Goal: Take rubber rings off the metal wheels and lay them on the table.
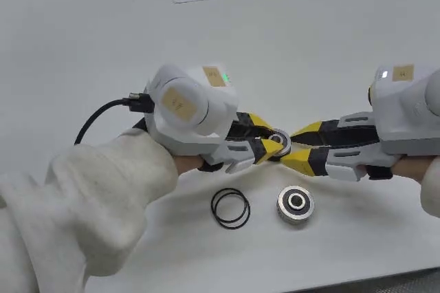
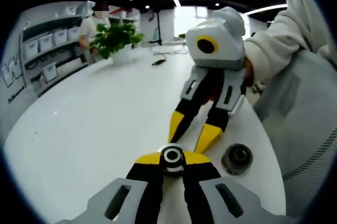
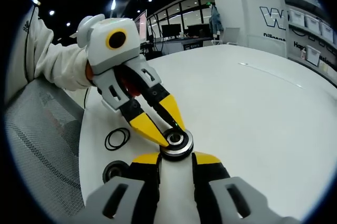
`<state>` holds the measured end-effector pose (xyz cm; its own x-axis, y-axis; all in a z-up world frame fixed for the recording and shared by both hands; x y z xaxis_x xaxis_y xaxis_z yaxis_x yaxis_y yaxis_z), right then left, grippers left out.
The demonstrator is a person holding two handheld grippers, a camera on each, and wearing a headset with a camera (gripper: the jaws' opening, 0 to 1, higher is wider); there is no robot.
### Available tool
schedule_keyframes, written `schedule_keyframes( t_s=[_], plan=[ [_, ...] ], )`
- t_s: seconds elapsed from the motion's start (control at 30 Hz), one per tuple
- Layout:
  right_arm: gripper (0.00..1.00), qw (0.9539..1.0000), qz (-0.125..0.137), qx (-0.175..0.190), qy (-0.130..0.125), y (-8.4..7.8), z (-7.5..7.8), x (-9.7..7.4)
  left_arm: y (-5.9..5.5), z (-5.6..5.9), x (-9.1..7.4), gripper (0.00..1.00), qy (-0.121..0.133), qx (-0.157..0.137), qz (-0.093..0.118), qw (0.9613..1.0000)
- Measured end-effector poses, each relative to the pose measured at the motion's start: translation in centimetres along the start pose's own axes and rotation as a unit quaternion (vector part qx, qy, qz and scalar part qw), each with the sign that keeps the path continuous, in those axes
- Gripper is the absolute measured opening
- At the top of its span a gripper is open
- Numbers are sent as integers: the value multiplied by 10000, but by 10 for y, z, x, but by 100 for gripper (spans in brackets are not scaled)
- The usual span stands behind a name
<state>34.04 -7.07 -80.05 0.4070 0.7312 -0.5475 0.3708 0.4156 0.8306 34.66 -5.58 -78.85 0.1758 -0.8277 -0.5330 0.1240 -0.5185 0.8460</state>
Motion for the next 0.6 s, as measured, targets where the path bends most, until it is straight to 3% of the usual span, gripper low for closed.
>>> schedule_keyframes(
  t_s=[0.5,0.57,0.6],
  plan=[
    [11,9972,-288,-685,-17,-1,-3,0,-2,1,-2,14,85,-79,60,9999],
    [5,9950,-398,-898,-177,-4,4,-1,-2,1,-2,14,87,-80,52,9999],
    [4,9961,-353,-803,-120,-3,1,0,-2,1,-2,14,92,-81,54,9999]
  ],
)
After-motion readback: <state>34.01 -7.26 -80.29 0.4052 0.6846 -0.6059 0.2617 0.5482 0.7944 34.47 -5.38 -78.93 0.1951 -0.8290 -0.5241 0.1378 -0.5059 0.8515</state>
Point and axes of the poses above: the centre of the closed fingertips' face, and the gripper's own axes: x roughly forward along the fingers, z roughly to its right, y roughly out of its top, the point moved 1 cm from there along -x, roughly backward along the fingers, and after that the axes turned 4 degrees about -y, right-handed, at the moved point
